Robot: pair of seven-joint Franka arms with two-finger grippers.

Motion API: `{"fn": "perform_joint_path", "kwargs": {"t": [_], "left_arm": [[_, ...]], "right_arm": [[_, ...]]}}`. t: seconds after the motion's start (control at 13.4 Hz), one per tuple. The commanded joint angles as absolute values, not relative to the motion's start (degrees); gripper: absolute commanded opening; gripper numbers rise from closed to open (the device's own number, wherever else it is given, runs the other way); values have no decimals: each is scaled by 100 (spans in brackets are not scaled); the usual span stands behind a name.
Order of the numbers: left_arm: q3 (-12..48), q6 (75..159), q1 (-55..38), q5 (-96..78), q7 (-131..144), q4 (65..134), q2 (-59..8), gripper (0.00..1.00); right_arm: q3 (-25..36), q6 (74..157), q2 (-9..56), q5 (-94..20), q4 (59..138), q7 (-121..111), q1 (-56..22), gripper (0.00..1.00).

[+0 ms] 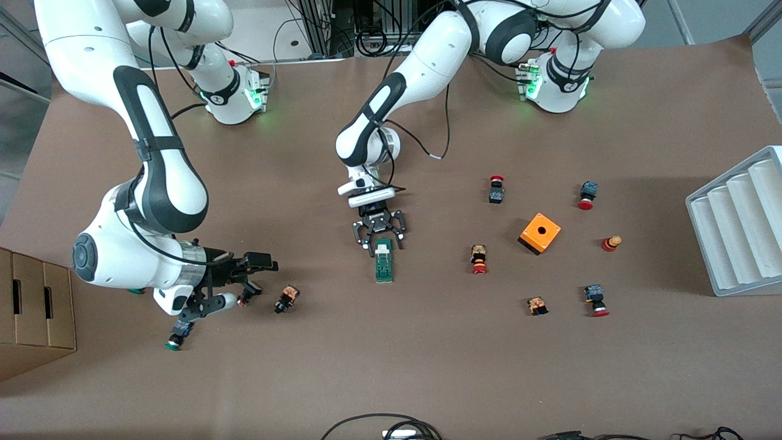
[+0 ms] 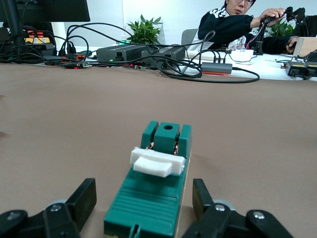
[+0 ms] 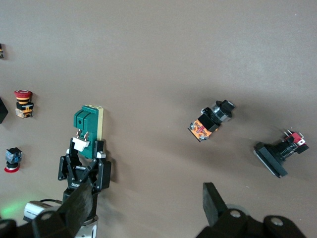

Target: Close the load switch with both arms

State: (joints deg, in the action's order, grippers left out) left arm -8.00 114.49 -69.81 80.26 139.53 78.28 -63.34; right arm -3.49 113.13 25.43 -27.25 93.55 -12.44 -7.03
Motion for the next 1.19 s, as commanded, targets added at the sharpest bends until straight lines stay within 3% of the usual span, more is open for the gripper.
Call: {"fn": "perform_joint_path", "kwargs": {"t": [0.0,0.67,0.97,1.12], "left_arm": [[-879,11198,-7137,8051,14036,7655,-6530,87],[-914,11118,-7093,8112,13957,7682,-6548,86],[-914,11109,-7084,8156,13939,7708,-6565,71],[-914,11092,-7084,8165,13948,7708,-6583,70]], "right_arm": [[-360,11373,2312,-2909,9624,-1371,-668,100],[-360,11434,2109,-3207,10002,-1371,-668,100],[-369,11820,2215,-3305,10116,-1336,-992,100],[-360,12005,2276,-3462,10169,-1292,-1177,100]]}}
